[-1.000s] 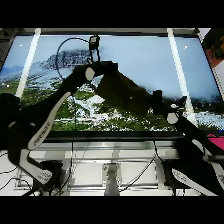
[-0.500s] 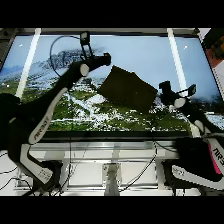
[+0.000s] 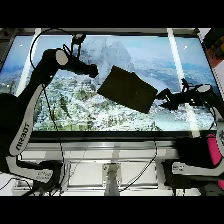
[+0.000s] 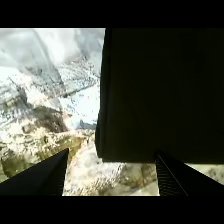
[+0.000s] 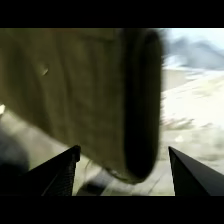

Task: Fold the clothes and pants, and hang the long-sleeved shirts on hangers.

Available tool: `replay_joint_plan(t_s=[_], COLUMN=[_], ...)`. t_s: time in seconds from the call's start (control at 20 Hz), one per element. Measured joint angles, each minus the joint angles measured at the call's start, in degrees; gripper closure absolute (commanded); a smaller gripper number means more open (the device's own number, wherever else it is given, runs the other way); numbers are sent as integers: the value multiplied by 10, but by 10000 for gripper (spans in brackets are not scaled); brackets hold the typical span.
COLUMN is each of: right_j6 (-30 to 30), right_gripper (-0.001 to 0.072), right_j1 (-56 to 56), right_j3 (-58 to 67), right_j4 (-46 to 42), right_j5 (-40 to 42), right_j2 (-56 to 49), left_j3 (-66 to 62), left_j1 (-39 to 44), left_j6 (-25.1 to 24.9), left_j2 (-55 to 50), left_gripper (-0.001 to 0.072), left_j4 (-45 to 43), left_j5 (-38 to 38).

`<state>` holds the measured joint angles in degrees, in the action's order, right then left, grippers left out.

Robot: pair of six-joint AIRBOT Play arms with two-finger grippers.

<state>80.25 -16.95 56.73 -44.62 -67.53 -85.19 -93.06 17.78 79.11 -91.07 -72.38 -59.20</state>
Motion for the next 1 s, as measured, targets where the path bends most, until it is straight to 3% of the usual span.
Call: replay_joint_plan(t_s=[0.2, 0.6, 0.75, 0.8, 0.9, 1.0], right_j6=[-28, -16, -14, -14, -14, -14], right_gripper=[81, 95, 172, 276, 696, 693], right_j1=[7, 15, 37, 44, 56, 61], right_j3=[26, 54, 59, 59, 61, 65], right_j4=[26, 33, 40, 40, 34, 31], right_j5=[-20, 10, 17, 23, 38, 41], right_j2=[-67, -120, -134, -136, -141, -141], left_j3=[0, 0, 0, 0, 0, 0], left_j1=[-2, -2, -2, -2, -2, -2], left_j6=[-11, -16, -16, -16, -16, -16], left_j2=[4, 5, 5, 5, 5, 4], left_gripper=[132, 132, 132, 133, 132, 133], left_j4=[0, 0, 0, 0, 0, 0], left_j5=[-40, -58, -60, -60, -60, -60])
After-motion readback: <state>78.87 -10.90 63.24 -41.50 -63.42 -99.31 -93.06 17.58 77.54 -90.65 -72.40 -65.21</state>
